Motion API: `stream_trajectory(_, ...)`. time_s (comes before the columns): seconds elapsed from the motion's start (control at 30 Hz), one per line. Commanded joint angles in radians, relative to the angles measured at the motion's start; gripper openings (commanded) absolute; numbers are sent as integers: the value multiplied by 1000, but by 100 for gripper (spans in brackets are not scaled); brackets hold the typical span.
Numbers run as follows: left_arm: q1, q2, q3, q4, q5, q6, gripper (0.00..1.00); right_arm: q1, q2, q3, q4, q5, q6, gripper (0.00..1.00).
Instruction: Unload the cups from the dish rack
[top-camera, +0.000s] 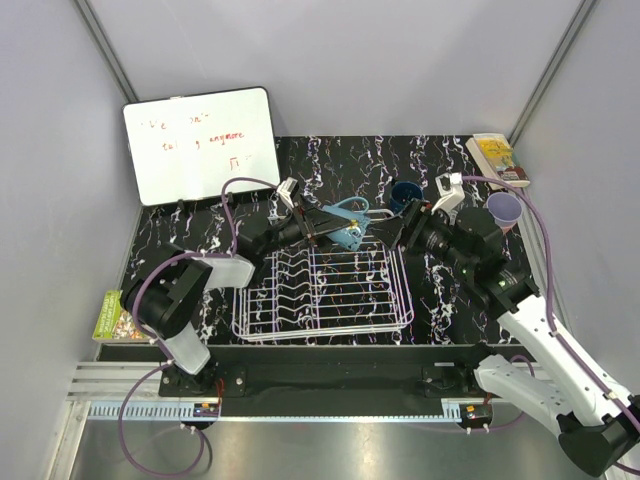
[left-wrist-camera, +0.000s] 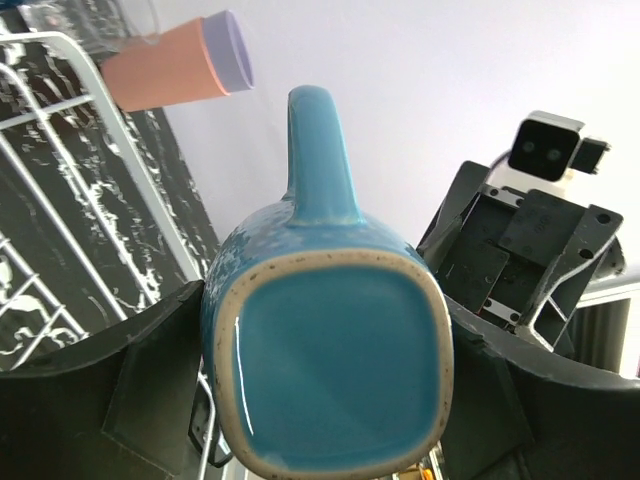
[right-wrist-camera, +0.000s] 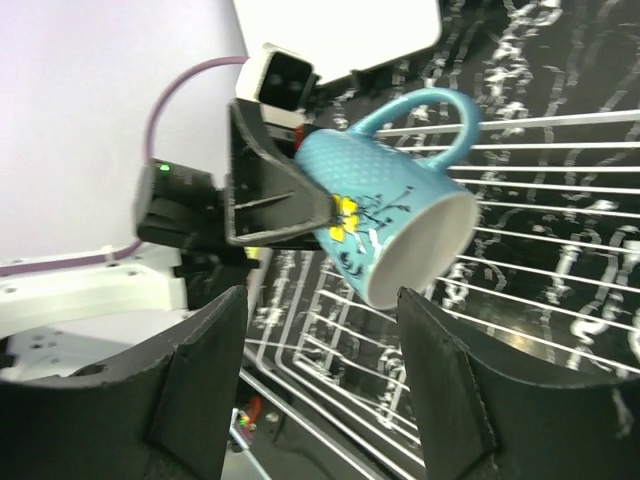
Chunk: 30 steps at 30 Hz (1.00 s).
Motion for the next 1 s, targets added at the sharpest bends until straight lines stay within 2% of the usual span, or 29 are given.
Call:
stream_trajectory(0.0,4,-30,23,488,30,-34,0,5,4,-15,135,-102,58,68)
stream_trajectory(0.43,0,-102,58,393,58,0,0,7,79,-51,244,-155,128,67)
stream_trajectory(0.67,-6,-213,79,177,70,141,0,7,72,-56,244,-140,127,66)
stream_trajectory(0.97,-66,-244,99,74,75,213,0,7,128,-44,352,-158,147,65)
